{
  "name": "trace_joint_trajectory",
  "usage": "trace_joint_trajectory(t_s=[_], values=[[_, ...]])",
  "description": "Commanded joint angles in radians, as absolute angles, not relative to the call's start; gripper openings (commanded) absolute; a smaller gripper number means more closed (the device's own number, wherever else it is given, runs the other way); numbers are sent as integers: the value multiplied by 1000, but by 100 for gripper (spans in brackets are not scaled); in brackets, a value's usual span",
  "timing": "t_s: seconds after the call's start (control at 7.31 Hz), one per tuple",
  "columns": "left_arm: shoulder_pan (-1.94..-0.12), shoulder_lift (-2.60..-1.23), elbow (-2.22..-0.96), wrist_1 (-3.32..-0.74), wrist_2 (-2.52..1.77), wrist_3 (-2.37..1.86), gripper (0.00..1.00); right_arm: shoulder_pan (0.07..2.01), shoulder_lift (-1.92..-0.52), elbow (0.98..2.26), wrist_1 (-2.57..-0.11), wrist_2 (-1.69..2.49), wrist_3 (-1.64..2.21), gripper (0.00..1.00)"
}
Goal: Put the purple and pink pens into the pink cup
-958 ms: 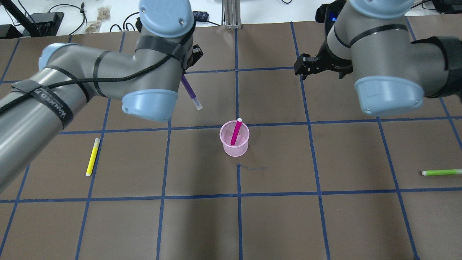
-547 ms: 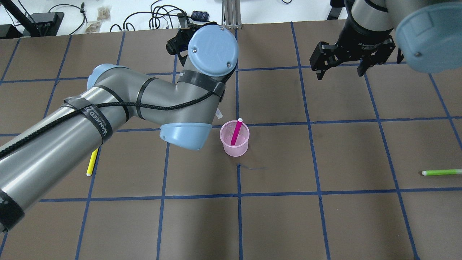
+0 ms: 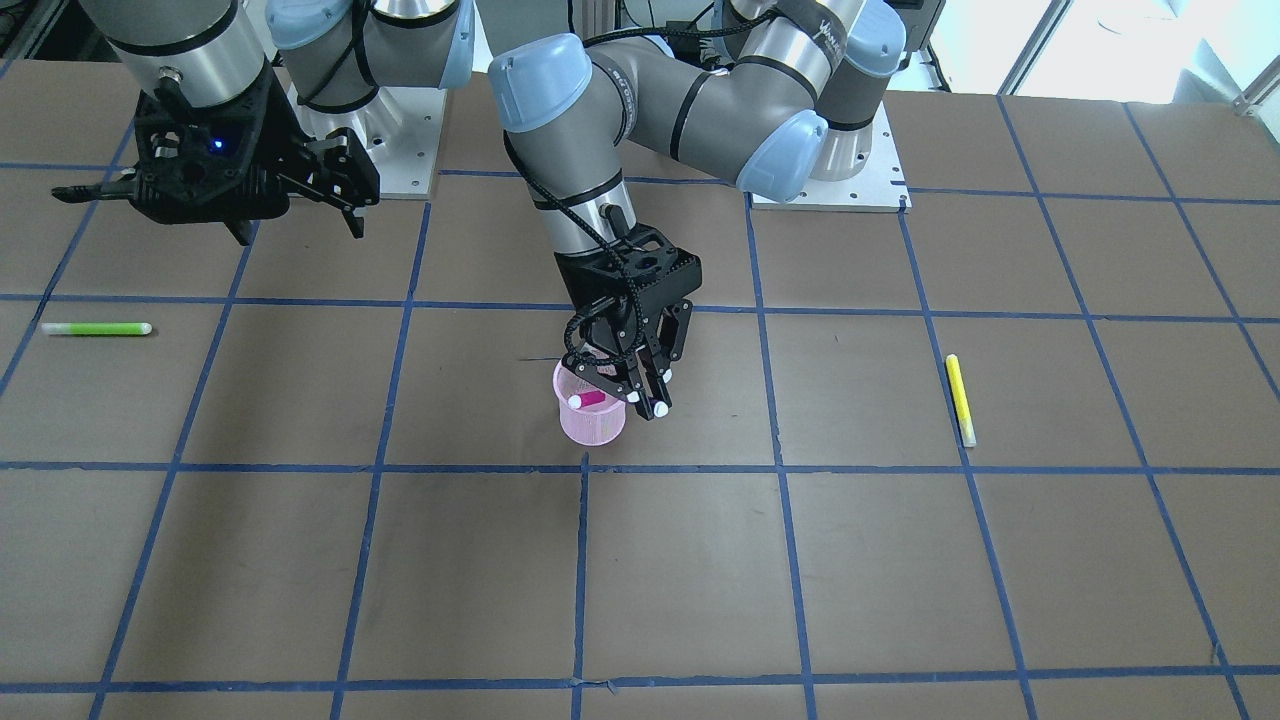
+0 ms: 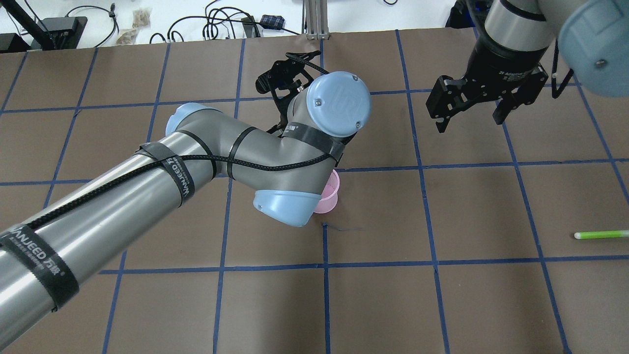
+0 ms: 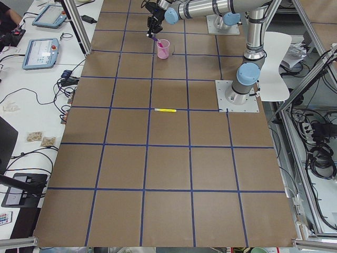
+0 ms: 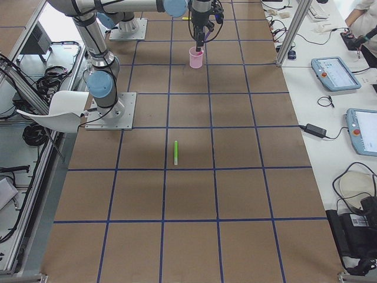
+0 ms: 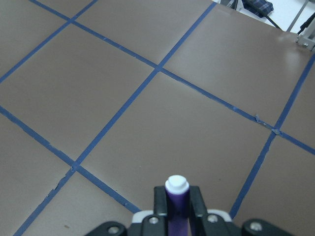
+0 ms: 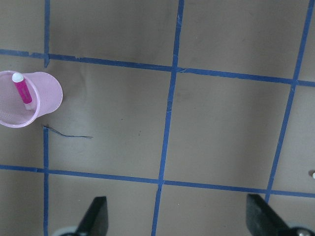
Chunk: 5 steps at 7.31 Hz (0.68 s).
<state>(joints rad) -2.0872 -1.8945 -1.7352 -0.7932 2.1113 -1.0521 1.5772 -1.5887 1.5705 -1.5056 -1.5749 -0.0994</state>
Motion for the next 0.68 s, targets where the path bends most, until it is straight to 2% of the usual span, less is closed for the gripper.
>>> trace_joint_trajectory(t_s=[0.0, 0.41, 0.55], values=[[-2106, -1928, -1738, -793, 2115, -1089, 0, 1575, -1589, 1574, -1526, -1571, -91, 100], [-2131, -1950, -1749, -793, 2109, -1091, 0, 1575, -1589, 1575, -1526, -1574, -91, 100], [-2137, -1950, -1749, -792, 2105, -1071, 16, 1575, -1589, 1575, -1526, -1574, -91, 100]])
